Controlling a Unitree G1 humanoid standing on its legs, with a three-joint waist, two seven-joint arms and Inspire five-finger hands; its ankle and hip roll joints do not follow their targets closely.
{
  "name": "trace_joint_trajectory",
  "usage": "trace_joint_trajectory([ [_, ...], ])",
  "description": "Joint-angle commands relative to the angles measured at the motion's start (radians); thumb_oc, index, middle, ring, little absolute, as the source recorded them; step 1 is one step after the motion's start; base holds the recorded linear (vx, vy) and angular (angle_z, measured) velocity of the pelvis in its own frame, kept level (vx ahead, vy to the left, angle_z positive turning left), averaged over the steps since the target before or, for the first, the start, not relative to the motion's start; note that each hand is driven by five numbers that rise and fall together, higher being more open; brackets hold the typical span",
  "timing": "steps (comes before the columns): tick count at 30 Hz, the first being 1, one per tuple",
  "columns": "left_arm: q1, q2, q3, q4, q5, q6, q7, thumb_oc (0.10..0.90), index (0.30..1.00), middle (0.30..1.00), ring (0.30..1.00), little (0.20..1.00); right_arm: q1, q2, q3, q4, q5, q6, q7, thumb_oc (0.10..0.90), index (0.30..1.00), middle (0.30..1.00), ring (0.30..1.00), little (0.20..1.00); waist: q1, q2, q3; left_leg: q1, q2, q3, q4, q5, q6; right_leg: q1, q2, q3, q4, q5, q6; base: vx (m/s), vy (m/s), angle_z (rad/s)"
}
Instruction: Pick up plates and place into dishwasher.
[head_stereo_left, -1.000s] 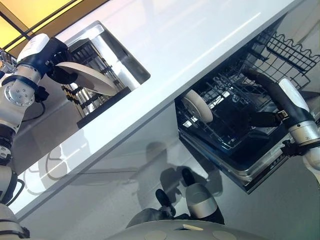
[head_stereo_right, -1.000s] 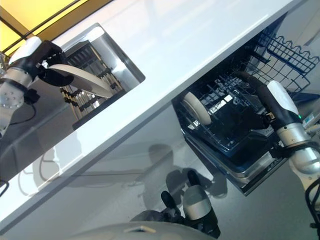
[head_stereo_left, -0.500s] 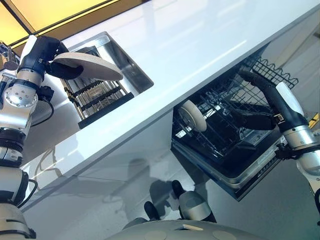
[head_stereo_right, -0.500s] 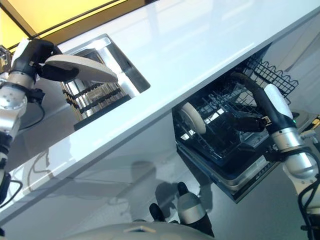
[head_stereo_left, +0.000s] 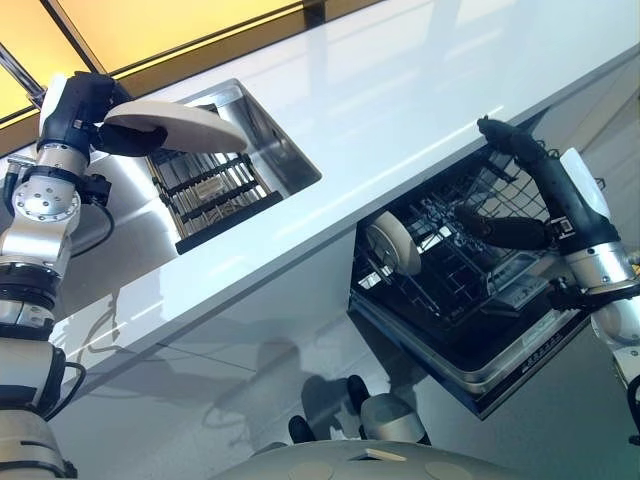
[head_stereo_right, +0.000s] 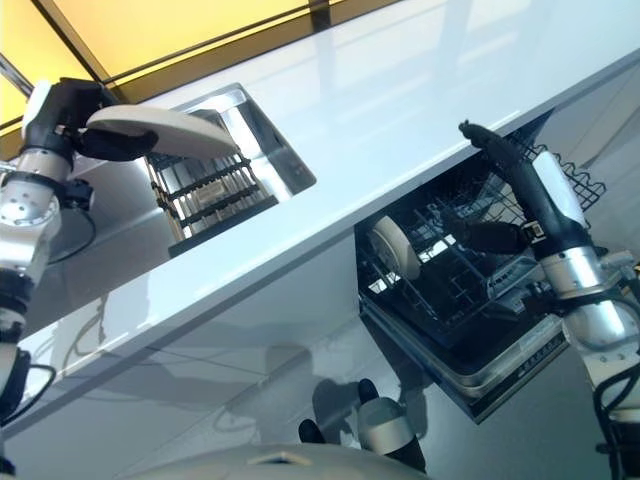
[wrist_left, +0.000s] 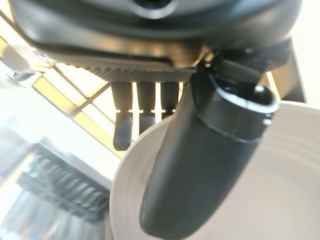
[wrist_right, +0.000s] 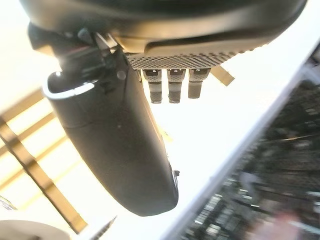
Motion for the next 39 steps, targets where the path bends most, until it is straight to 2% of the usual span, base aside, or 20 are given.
trace_joint_trajectory([
  [1, -0.084, 0.025, 0.105, -0.079, -0.06, -0.146, 0.065, 0.1, 0.3, 0.3, 0.3, 0.2, -0.146, -0.018, -0.024, -0.1, 0.144, -0.108, -0.046, 0.8, 0.9, 0.9, 0.9, 0.9, 0.031, 0.013, -0.153, -0.031, -0.024, 0.002, 0.024, -0.06, -0.007, -0.025, 0.029, -0.005, 0.071, -0.105, 0.105, -0.05, 0.051, 0.02],
  [8, -0.141, -0.008, 0.046, -0.151, -0.057, -0.167, 0.07, 0.1, 0.3, 0.3, 0.3, 0.2, -0.275, 0.032, 0.04, -0.122, 0.302, -0.092, 0.034, 0.8, 0.9, 0.9, 0.9, 0.9, 0.049, 0.018, -0.163, -0.031, -0.03, -0.012, 0.027, -0.064, -0.003, -0.024, 0.028, -0.005, 0.078, -0.108, 0.101, -0.04, 0.034, 0.01],
  [17, -0.197, -0.079, -0.014, -0.203, -0.074, -0.162, 0.083, 0.1, 0.3, 0.3, 0.3, 0.2, -0.379, 0.093, 0.134, -0.122, 0.365, 0.007, 0.144, 0.8, 0.9, 0.9, 0.9, 0.9, 0.057, 0.02, -0.171, -0.024, -0.034, -0.016, 0.031, -0.07, 0.0, -0.02, 0.025, 0.0, 0.078, -0.107, 0.101, -0.04, 0.015, 0.0],
  [22, -0.234, -0.126, -0.055, -0.202, -0.093, -0.177, 0.088, 0.1, 0.3, 0.3, 0.3, 0.2, -0.422, 0.123, 0.213, -0.098, 0.366, 0.078, 0.2, 0.8, 0.9, 0.9, 0.9, 0.9, 0.059, 0.022, -0.176, -0.022, -0.033, -0.016, 0.029, -0.069, -0.001, -0.02, 0.023, 0.005, 0.078, -0.103, 0.102, 0.0, 0.0, 0.0],
  [26, -0.254, -0.155, -0.077, -0.216, -0.097, -0.17, 0.098, 0.1, 0.3, 0.3, 0.3, 0.2, -0.436, 0.145, 0.255, -0.08, 0.354, 0.103, 0.204, 0.8, 0.9, 0.9, 0.9, 0.9, 0.059, 0.022, -0.176, -0.019, -0.032, -0.014, 0.027, -0.069, 0.0, -0.021, 0.022, 0.007, 0.081, -0.103, 0.103, 0.0, 0.0, 0.0],
  [39, -0.331, -0.207, -0.156, -0.203, -0.133, -0.15, 0.076, 0.1, 0.3, 0.3, 0.3, 0.2, -0.513, 0.147, 0.346, -0.051, 0.269, 0.132, 0.201, 0.8, 0.9, 0.9, 0.9, 0.9, 0.048, 0.024, -0.169, -0.015, -0.031, -0.003, 0.03, -0.076, 0.003, -0.028, 0.018, 0.02, 0.084, -0.094, 0.11, 0.0, 0.001, 0.0],
])
